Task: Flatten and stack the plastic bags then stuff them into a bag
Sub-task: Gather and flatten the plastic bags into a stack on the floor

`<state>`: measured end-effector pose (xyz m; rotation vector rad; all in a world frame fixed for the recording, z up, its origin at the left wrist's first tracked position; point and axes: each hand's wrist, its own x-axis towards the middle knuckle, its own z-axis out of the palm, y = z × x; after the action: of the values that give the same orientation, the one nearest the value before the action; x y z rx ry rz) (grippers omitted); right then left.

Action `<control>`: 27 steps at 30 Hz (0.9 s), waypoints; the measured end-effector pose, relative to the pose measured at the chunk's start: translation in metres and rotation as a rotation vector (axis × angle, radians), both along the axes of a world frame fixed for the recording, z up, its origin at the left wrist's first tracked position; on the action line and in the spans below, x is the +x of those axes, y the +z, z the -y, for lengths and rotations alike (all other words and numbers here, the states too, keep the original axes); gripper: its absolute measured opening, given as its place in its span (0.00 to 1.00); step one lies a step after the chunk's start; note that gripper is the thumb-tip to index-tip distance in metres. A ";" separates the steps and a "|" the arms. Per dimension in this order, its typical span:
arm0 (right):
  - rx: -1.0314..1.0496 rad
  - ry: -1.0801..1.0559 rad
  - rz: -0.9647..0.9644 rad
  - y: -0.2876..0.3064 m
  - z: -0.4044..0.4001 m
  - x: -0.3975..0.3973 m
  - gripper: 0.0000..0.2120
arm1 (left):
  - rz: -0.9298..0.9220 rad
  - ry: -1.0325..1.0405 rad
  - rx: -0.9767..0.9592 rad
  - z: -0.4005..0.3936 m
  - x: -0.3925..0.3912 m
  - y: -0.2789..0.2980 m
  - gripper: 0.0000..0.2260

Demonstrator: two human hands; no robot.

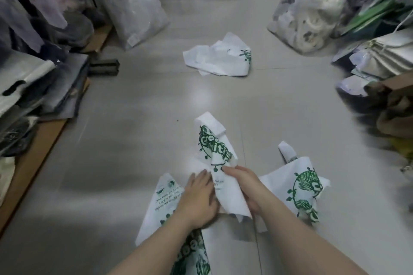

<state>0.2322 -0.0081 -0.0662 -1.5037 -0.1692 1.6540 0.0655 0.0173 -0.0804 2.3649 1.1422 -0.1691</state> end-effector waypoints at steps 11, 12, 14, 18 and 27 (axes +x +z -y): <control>-0.119 0.023 0.625 -0.008 0.029 0.076 0.28 | -0.103 -0.058 0.172 0.011 -0.036 0.005 0.17; -0.136 0.087 0.623 -0.008 0.030 0.077 0.23 | -0.135 -0.024 0.125 0.010 -0.045 0.008 0.17; -0.118 0.187 0.662 -0.004 0.025 0.075 0.15 | -0.212 -0.021 0.039 0.010 -0.059 0.011 0.17; 0.051 0.459 1.041 -0.007 -0.001 0.052 0.17 | -0.257 -0.017 0.079 0.017 -0.070 0.005 0.14; 0.178 1.116 1.595 -0.044 -0.052 0.019 0.28 | -0.100 -0.074 0.063 0.049 -0.091 -0.016 0.19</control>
<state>0.2513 0.0439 -0.1098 -2.3790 -2.2012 0.5387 -0.0252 -0.0317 -0.0966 2.4801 1.1215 -0.2834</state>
